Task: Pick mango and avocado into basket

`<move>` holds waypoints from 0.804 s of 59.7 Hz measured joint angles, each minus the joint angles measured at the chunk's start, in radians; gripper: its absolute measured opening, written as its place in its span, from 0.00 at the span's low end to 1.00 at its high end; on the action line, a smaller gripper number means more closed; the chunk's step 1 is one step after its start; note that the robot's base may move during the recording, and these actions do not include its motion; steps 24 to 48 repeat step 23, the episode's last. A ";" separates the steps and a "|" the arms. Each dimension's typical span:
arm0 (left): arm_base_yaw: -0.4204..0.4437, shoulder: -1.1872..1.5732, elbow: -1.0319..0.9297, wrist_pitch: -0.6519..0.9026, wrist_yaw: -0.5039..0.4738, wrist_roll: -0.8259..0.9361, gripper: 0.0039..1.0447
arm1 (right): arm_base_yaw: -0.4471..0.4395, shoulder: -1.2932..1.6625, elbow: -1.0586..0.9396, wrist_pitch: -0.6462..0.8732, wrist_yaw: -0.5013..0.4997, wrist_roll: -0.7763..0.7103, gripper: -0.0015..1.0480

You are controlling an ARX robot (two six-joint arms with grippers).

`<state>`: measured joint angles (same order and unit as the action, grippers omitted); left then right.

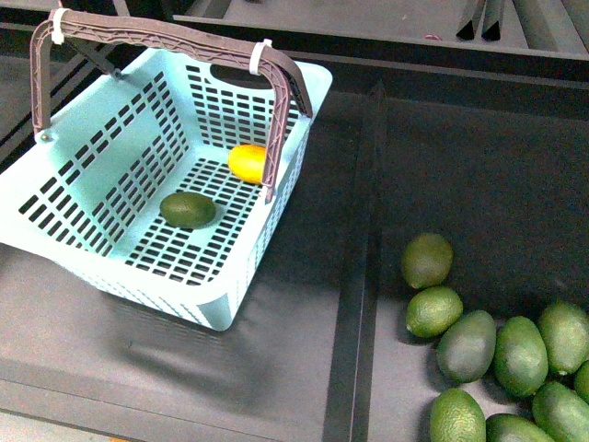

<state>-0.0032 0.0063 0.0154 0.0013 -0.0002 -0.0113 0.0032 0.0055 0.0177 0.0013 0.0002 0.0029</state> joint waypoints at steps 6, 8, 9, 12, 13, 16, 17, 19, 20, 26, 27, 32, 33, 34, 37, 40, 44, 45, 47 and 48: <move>0.000 0.000 0.000 0.000 0.000 0.000 0.34 | 0.000 0.000 0.000 0.000 0.000 0.000 0.92; 0.000 0.000 0.000 0.000 0.000 0.000 0.41 | 0.000 0.000 0.000 0.000 0.000 0.000 0.92; 0.000 0.000 0.000 0.000 0.000 0.000 0.45 | 0.000 0.000 0.000 0.000 0.000 0.000 0.92; 0.000 0.000 0.000 0.000 0.000 0.000 0.53 | 0.000 0.000 0.000 0.000 0.000 0.000 0.92; 0.000 0.000 0.000 0.000 0.000 0.000 0.57 | 0.000 0.000 0.000 0.000 0.000 0.000 0.92; 0.000 0.000 0.000 0.000 0.000 0.000 0.72 | 0.000 0.000 0.000 0.000 0.000 0.000 0.92; 0.000 0.000 0.000 0.000 0.000 0.000 0.75 | 0.000 0.000 0.000 0.000 0.000 0.000 0.92; 0.000 0.000 0.000 0.000 0.000 0.000 0.85 | 0.000 0.000 0.000 0.000 0.000 0.000 0.92; 0.000 0.000 0.000 0.000 0.000 0.000 0.90 | 0.000 0.000 0.000 0.000 0.000 0.000 0.92; 0.000 0.000 0.000 0.000 0.000 0.001 0.92 | 0.000 0.000 0.000 0.000 0.000 0.000 0.92; 0.000 0.000 0.000 0.000 0.000 0.001 0.92 | 0.000 0.000 0.000 0.000 0.000 0.000 0.92; 0.000 0.000 0.000 0.000 0.000 0.001 0.92 | 0.000 0.000 0.000 0.000 0.000 0.000 0.92; 0.000 0.000 0.000 0.000 0.000 0.001 0.92 | 0.000 0.000 0.000 0.000 0.000 0.000 0.92; 0.000 0.000 0.000 0.000 0.000 0.001 0.92 | 0.000 0.000 0.000 0.000 0.000 0.000 0.92; 0.000 0.000 0.000 0.000 0.000 0.001 0.92 | 0.000 0.000 0.000 0.000 0.000 0.000 0.92; 0.000 0.000 0.000 0.000 0.000 0.001 0.92 | 0.000 0.000 0.000 0.000 0.000 0.000 0.92; 0.000 0.000 0.000 0.000 0.000 0.001 0.92 | 0.000 0.000 0.000 0.000 0.000 0.000 0.92; 0.000 0.000 0.000 0.000 0.000 0.001 0.92 | 0.000 0.000 0.000 0.000 0.000 0.000 0.92; 0.000 0.000 0.000 0.000 0.000 0.001 0.92 | 0.000 0.000 0.000 0.000 0.000 0.000 0.92; 0.000 0.000 0.000 0.000 0.000 0.001 0.92 | 0.000 0.000 0.000 0.000 0.000 0.000 0.92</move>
